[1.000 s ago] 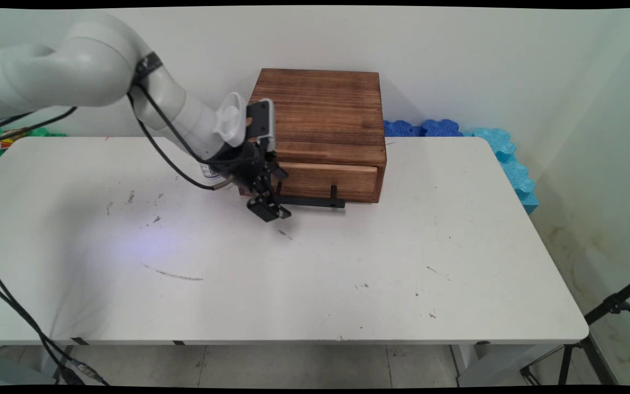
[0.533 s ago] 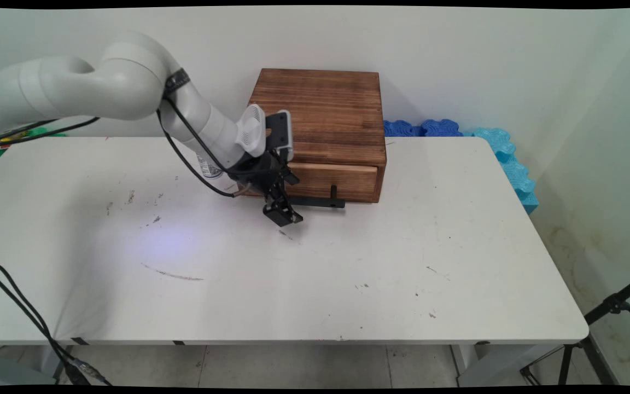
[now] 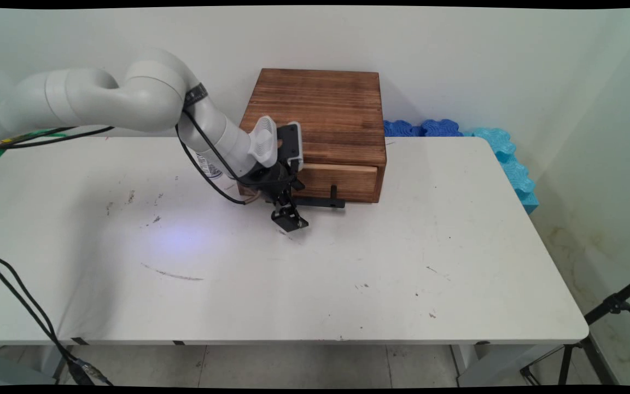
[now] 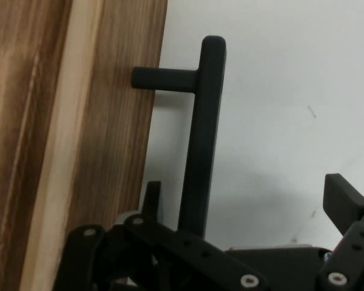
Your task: Open the drawer
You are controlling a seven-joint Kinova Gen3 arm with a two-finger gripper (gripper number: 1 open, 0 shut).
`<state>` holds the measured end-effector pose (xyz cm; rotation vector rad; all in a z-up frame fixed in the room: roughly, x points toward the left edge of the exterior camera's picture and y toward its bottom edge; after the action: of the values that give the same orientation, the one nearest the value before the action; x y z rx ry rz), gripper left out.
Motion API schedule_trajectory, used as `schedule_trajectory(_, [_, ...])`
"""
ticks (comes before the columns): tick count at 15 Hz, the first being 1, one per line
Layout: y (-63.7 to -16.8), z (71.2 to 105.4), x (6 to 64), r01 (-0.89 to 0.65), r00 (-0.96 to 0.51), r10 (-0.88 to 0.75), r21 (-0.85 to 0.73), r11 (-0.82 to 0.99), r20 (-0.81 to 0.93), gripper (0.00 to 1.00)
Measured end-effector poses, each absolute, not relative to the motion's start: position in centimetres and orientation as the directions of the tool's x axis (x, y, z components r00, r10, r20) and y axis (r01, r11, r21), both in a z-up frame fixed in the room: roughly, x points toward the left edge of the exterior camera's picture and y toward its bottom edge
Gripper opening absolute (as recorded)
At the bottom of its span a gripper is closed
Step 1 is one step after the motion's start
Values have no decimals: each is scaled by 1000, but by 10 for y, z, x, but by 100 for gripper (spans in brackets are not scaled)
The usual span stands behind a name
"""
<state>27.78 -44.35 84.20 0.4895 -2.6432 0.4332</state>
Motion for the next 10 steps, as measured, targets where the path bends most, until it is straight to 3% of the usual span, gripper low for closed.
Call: schedule_trajectory(10, [-448, 825, 272, -389, -861, -267, -222, 894, 432, 100])
